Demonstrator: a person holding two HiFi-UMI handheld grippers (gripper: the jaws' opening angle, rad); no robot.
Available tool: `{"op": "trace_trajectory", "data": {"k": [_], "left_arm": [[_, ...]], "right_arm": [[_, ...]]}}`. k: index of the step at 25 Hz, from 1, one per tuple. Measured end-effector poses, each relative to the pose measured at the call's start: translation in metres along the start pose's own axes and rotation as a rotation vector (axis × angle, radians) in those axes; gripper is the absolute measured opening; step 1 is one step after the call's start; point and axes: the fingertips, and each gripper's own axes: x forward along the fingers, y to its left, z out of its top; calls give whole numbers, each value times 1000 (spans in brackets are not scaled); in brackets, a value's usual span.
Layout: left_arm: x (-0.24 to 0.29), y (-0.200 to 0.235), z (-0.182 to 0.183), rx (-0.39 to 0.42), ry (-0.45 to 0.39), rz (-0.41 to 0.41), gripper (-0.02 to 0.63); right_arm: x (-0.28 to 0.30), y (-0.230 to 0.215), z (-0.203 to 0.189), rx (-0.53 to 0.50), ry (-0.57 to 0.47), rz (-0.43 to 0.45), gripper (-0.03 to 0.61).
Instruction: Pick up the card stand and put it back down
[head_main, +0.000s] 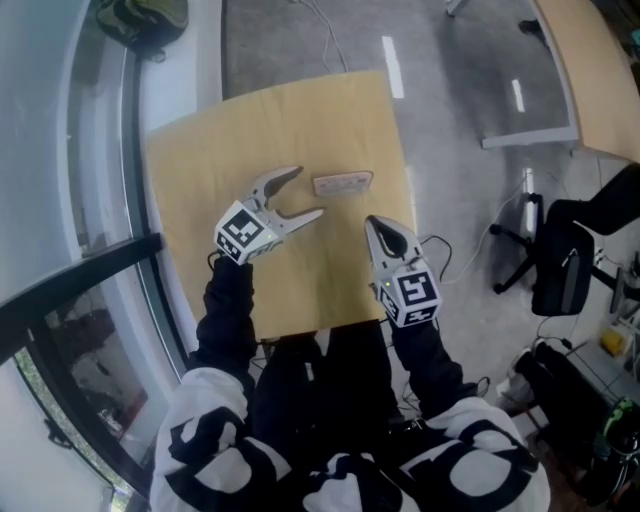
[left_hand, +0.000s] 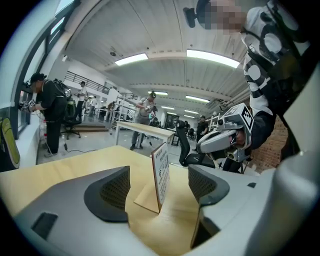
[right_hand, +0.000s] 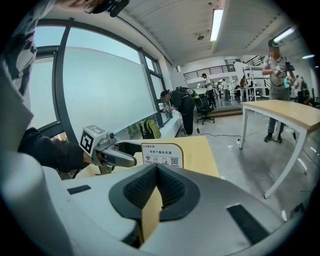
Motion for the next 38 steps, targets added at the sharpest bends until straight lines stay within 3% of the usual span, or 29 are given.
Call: {"op": "trace_trajectory", "data": {"k": [5, 10, 18, 20, 23, 32, 38], "left_arm": [[25, -1, 5, -14, -19, -64, 372], [47, -4, 12, -25, -42, -120, 298], [75, -21, 15, -40, -34, -205, 245], [79, -22, 12, -37, -25, -216, 238], [81, -23, 11, -32, -19, -213, 169], [81, -29, 4, -6, 14, -220, 50], [84, -46, -5, 10, 52, -261, 25]], "right_arm": [[-1, -6, -2, 14, 14, -21, 21], [-1, -13, -6, 26, 17, -36, 21], [-7, -17, 0, 31, 6, -41, 21], [-6, -17, -2, 32, 5, -33, 21], [-10, -16, -4, 34, 7, -36, 21], [-19, -12, 0, 19, -4, -59, 21], [-28, -2, 2, 5, -28, -46, 21]]}}
